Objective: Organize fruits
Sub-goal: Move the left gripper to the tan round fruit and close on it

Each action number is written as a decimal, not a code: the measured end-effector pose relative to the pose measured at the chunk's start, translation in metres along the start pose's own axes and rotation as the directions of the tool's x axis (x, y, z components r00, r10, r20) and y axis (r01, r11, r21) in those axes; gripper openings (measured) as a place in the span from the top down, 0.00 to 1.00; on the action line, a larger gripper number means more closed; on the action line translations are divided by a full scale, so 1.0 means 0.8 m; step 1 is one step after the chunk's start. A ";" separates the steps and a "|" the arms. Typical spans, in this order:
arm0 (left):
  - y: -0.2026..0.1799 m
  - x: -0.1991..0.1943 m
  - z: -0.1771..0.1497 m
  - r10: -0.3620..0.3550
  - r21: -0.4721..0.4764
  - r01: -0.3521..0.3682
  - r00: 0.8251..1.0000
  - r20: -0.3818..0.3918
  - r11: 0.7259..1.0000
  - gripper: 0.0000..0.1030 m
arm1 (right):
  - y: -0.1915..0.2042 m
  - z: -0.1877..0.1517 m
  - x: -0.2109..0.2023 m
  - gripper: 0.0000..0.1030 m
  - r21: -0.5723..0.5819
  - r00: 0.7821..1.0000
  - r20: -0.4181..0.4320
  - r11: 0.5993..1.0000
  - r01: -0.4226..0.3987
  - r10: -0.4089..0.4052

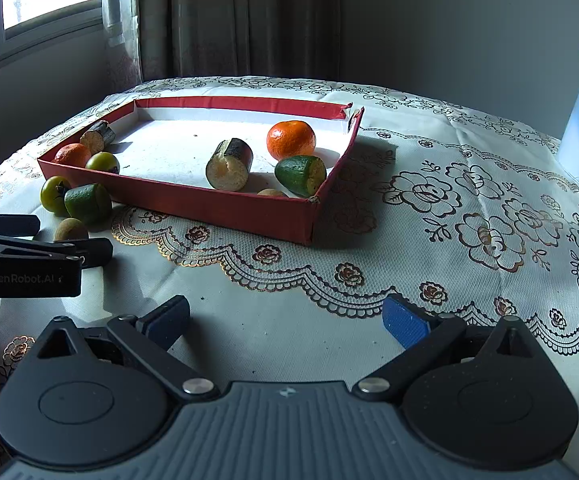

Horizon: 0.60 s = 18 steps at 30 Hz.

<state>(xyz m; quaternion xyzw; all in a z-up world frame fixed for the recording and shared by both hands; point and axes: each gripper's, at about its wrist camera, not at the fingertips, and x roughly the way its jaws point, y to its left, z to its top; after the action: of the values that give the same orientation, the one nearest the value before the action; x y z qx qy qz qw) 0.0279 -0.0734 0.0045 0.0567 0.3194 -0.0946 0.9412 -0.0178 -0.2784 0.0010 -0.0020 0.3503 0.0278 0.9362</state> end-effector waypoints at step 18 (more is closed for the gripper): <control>-0.009 -0.011 -0.006 -0.075 0.053 0.072 0.996 0.042 0.996 0.49 | 0.000 0.000 0.000 0.00 0.000 1.000 0.000 1.000 0.000 0.000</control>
<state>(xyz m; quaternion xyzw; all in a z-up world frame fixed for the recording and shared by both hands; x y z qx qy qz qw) 0.0170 -0.0788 0.0059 0.0671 0.2981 -0.1385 0.9420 -0.0177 -0.2783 0.0014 -0.0019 0.3503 0.0278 0.9362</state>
